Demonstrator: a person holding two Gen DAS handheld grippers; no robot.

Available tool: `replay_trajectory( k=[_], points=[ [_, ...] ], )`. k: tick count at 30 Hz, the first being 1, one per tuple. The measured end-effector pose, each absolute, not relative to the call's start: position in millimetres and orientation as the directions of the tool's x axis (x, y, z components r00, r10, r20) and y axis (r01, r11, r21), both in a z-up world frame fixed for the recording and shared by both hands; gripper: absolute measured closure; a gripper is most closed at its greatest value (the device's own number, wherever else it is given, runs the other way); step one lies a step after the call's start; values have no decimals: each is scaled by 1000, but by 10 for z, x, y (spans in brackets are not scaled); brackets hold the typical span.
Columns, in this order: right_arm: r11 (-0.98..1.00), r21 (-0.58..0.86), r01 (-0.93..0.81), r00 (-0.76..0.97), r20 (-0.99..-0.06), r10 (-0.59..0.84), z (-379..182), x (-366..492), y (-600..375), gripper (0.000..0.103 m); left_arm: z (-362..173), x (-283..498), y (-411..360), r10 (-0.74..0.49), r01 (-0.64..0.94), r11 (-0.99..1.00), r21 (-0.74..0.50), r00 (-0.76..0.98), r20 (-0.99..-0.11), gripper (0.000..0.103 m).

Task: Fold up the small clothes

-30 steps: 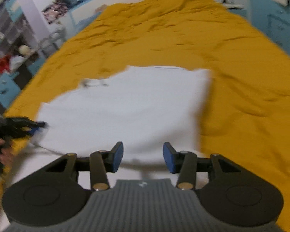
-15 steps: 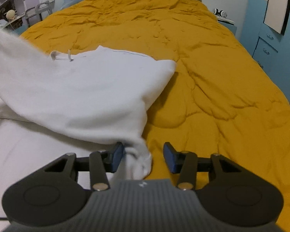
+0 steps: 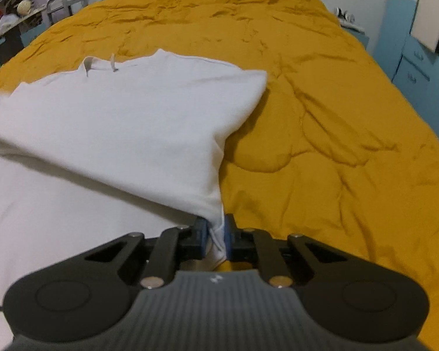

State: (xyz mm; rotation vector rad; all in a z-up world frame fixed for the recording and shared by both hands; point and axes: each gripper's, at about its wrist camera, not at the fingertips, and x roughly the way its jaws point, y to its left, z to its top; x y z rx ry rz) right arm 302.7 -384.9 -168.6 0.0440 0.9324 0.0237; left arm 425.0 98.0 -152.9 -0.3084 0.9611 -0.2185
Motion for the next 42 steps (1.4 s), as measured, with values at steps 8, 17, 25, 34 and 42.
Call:
replay_trajectory(
  k=[8,17,25,34,42],
  points=[
    [995,100,11,570,-818,76,-1358,2856,-3947,93,-1593,4228,878,-278,80,955,-284,564,-777,82],
    [980,199,16,669,-731,138,-1156,3421,-3833,95,-1355,4035,966,-273,113,958,-263,637,-721,76],
    [976,194,98,578,-810,103,-1828,3735,-4005,103,-1797,4140,949,-218,77,974,-213,567,-794,76],
    [986,163,48,618,-780,99,-1210,3353,-3953,101,-1240,3823,1003,-216,172,975,-139,612,-761,76],
    [987,100,-125,687,-709,159,-258,2475,-3730,101,-285,3082,956,-278,352,935,-36,669,-690,75]
  ],
)
